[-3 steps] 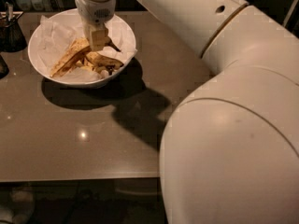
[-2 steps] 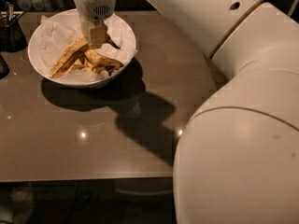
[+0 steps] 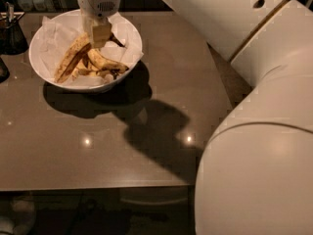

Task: Pick banana from white bowl

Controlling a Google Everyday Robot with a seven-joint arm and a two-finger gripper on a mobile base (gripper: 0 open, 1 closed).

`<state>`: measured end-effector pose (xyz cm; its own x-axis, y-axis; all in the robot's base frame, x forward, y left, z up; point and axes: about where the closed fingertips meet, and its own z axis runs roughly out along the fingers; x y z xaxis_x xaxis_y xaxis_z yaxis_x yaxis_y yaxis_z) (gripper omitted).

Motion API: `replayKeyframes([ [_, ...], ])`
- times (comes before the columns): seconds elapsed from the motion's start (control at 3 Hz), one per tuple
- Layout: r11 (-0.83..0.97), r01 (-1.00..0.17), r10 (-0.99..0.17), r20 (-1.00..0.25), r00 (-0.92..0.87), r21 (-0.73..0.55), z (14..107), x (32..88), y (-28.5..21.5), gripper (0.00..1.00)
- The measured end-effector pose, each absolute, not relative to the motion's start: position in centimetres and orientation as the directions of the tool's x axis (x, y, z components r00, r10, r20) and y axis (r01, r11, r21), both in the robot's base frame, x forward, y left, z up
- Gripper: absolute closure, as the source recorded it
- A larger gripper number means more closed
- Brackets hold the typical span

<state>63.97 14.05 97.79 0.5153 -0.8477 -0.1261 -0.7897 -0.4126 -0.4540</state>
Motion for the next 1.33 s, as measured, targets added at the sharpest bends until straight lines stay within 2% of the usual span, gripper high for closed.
replayKeyframes([
  [0.67, -0.359, -0.779, -0.825, -0.214, 0.522, -0.514, 99.3, 63.2, 13.6, 1.0],
  [1.33, -0.382, -0.752, -0.789, -0.233, 0.568, -0.537, 101.4, 61.9, 14.3, 1.0],
])
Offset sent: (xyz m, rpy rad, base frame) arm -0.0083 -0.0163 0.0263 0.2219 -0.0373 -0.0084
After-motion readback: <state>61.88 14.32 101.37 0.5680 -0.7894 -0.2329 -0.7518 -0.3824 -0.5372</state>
